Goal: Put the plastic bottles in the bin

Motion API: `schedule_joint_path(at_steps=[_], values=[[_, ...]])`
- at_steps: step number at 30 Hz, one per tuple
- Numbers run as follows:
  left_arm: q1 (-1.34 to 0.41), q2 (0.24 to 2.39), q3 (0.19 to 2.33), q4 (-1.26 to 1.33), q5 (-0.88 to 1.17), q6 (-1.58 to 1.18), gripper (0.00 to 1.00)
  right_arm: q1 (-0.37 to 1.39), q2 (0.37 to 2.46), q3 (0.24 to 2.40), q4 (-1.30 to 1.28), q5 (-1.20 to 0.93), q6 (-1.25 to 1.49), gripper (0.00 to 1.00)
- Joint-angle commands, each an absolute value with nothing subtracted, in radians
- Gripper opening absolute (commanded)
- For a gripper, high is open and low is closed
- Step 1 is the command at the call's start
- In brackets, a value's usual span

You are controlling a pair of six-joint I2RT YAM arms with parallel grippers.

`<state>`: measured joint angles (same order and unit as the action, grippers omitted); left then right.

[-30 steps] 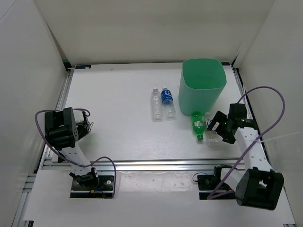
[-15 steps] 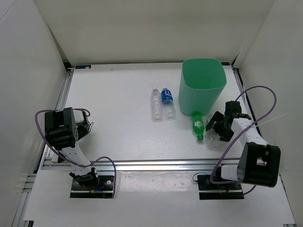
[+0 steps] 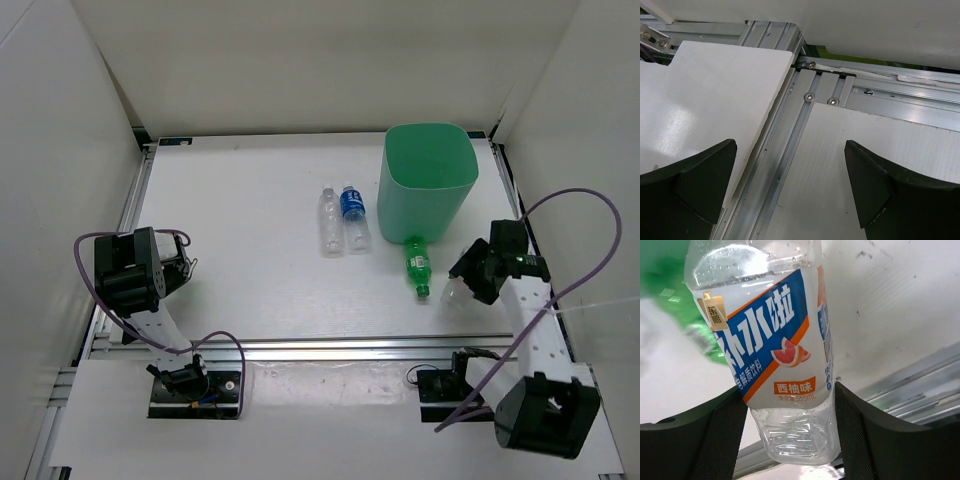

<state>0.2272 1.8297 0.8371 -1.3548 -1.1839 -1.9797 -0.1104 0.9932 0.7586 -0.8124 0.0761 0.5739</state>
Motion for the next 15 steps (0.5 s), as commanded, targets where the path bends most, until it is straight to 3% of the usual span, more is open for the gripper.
schedule_joint_path(at_steps=[1,6,15], values=[[0.233,1.824,0.853,-1.431,-1.186,-2.105,1.0,-0.107,0.911,0.92,-0.977,0.098,0.644,0.3],[0.233,1.824,0.853,-1.431,-1.186,-2.105,1.0,-0.117,0.845,1.283,-0.996,0.091,0.615,0.23],[0.233,1.824,0.853,-1.431,-1.186,-2.105,1.0,-0.088,1.233,1.658,-0.723,-0.187,0.578,0.17]])
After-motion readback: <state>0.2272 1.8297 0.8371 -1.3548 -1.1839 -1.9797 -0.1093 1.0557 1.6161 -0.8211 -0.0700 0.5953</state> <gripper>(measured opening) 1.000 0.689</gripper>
